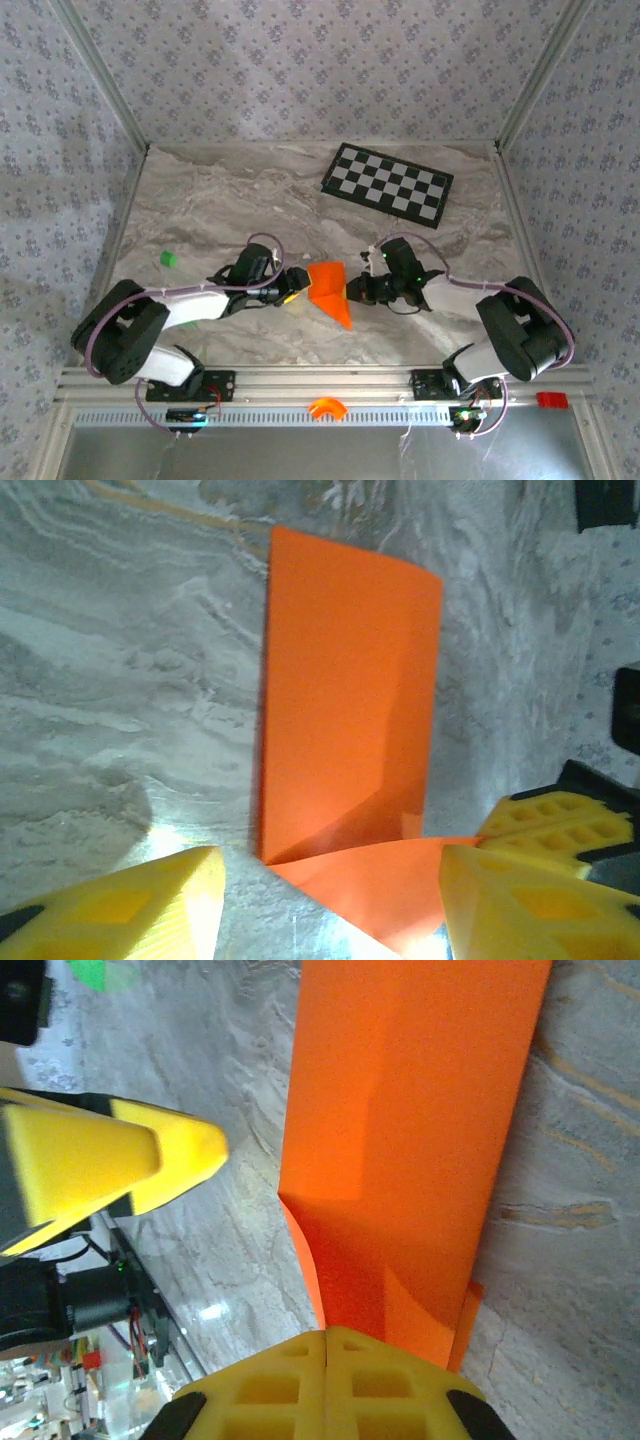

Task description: Fold a paper plane with a square sheet of paper (pick it up from the middle)

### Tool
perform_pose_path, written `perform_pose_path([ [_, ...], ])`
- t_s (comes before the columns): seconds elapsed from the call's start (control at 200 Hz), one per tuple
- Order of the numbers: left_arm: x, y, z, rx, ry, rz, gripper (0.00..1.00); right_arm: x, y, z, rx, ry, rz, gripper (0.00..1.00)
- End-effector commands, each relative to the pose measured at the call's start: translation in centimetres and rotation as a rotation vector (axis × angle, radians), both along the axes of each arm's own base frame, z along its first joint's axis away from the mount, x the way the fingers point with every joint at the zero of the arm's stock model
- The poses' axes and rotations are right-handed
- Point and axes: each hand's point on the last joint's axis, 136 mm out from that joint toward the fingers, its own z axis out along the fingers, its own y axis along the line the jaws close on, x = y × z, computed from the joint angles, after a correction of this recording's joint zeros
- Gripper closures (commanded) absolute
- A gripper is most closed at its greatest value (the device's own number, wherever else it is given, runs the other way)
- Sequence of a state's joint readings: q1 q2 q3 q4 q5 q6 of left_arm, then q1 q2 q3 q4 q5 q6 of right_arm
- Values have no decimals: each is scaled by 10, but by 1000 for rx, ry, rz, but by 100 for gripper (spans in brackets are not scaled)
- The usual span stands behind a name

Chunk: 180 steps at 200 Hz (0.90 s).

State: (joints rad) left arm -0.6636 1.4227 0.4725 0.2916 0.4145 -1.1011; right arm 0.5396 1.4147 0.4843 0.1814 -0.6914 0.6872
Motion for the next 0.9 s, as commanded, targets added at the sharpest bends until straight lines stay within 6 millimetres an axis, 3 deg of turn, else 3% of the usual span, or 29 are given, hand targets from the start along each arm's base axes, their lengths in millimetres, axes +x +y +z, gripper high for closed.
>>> perform_pose_path([
  [0.0, 7, -16, 17, -60, -19, -65, 40, -3, 1, 13, 79, -26, 29, 99],
  [0.195, 11, -24, 15, -73, -6, -79, 39, -1, -3, 25, 156, -41, 23, 99],
  [0.895, 24, -53, 1, -133, 49, -173, 50, -3, -14, 25, 228, -24, 3, 99],
])
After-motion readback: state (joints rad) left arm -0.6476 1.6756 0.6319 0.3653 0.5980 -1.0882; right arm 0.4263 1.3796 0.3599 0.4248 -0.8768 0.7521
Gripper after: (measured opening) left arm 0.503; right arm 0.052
